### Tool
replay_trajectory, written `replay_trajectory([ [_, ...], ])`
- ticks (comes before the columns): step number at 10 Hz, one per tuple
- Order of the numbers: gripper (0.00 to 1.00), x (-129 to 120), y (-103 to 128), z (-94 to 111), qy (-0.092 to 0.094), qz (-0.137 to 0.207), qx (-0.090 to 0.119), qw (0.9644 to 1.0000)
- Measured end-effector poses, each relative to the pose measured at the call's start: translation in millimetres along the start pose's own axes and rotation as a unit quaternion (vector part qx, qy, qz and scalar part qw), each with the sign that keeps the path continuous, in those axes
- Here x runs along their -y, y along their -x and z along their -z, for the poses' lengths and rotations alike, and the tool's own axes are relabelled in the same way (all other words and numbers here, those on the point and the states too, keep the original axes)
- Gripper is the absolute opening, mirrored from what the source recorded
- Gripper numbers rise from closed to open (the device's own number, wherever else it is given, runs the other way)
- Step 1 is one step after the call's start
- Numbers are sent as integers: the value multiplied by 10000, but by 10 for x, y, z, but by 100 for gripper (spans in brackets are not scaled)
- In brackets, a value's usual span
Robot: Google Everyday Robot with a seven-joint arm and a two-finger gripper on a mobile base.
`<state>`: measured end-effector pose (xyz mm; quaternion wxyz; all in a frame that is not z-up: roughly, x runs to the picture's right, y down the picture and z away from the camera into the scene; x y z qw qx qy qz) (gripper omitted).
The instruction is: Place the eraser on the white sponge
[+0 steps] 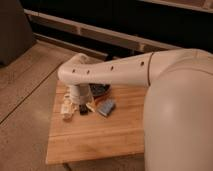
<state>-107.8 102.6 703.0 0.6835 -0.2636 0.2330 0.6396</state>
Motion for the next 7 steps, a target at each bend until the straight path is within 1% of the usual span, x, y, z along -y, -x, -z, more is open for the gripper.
replay_trajectory([
  [5,65,2,9,8,-8,2,22,10000],
  [6,65,-8,80,41,22,10,163,9999],
  [7,65,-33,232,108,105,61,463,9989],
])
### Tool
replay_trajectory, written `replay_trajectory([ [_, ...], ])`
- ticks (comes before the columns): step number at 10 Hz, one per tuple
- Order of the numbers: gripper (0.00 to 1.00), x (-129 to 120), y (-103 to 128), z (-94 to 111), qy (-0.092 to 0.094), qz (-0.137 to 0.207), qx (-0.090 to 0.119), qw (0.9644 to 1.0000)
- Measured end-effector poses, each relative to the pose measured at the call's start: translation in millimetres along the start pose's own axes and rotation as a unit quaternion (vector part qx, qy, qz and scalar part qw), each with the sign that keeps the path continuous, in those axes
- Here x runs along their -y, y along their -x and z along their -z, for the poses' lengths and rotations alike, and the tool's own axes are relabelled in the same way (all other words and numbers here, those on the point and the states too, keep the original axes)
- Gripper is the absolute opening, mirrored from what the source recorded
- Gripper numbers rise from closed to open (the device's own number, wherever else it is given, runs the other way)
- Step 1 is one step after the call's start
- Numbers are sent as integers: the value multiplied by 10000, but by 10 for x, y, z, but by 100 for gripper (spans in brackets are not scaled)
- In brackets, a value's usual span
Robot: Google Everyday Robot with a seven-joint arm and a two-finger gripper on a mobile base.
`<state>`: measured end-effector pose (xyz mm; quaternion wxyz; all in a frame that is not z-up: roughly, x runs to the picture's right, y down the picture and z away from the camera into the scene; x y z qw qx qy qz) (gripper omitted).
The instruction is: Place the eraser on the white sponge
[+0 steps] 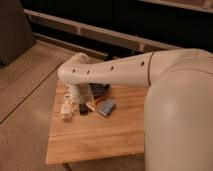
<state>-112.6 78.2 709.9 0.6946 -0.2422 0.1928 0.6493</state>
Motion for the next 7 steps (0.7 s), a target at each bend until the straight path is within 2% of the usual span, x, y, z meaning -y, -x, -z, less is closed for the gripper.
replay_trajectory([
  [1,65,-16,147,65,79,84,291,9995],
  [2,65,-36,355,184,233,309,735,9965],
  [4,65,-88,474,299,473,540,1076,9916],
  [7,65,-121,486,318,516,596,1128,9905],
])
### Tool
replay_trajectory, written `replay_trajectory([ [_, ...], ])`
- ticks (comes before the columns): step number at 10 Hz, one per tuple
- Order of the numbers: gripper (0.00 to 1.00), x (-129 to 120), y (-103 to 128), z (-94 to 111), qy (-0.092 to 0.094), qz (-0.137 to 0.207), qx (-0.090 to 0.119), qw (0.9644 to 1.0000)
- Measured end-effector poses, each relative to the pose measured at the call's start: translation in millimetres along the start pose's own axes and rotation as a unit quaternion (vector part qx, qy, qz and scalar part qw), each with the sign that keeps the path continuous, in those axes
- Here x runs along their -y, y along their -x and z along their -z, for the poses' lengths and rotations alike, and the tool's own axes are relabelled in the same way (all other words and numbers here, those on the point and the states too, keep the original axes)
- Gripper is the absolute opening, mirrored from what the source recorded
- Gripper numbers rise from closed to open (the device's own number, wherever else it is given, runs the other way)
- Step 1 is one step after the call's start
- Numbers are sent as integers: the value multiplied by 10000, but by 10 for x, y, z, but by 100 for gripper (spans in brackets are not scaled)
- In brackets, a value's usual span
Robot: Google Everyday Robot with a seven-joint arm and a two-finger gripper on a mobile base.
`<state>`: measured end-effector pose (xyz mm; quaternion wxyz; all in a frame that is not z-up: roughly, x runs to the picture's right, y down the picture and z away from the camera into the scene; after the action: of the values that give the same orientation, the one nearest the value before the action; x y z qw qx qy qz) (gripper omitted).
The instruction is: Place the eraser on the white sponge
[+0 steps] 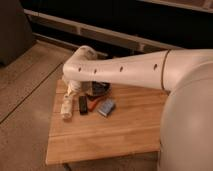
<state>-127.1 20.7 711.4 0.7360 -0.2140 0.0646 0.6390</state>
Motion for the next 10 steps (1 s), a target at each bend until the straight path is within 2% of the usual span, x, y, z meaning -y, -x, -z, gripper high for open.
replay_trajectory([
  [4,65,102,115,-177,-80,174,-52,9998],
  [6,65,74,219,-307,23,362,-56,9993],
  [10,65,87,228,-323,33,362,-58,9993],
])
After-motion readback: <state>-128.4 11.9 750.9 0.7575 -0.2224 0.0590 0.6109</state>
